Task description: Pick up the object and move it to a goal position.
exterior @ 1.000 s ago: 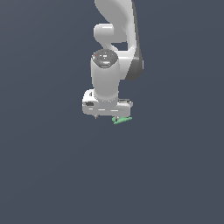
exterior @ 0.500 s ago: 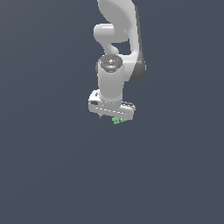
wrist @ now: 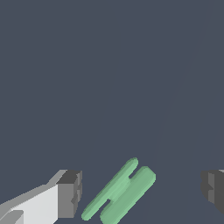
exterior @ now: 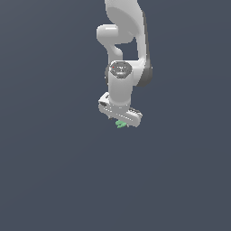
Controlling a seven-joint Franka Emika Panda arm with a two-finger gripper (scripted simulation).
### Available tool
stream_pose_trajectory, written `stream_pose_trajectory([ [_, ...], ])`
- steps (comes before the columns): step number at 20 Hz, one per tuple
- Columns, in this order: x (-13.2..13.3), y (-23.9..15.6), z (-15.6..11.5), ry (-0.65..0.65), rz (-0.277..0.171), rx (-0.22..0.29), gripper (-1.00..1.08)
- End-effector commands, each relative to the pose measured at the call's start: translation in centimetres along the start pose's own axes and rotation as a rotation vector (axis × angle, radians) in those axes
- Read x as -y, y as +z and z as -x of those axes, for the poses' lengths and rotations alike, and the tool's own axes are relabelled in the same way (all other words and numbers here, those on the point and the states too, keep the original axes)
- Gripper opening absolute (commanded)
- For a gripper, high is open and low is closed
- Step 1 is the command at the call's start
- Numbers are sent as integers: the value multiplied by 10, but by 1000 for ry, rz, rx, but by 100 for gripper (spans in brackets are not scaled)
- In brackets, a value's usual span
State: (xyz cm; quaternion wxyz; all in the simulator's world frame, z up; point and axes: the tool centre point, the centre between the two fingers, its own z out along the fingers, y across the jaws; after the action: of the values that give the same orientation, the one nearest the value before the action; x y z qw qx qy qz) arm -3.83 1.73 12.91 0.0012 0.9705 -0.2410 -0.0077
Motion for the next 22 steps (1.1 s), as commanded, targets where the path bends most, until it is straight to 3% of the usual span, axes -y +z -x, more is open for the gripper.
stream_pose_trajectory([
  [1, 2, 6, 7, 63, -2, 0, 100],
  [22, 9, 52, 64, 572, -10, -7, 100],
])
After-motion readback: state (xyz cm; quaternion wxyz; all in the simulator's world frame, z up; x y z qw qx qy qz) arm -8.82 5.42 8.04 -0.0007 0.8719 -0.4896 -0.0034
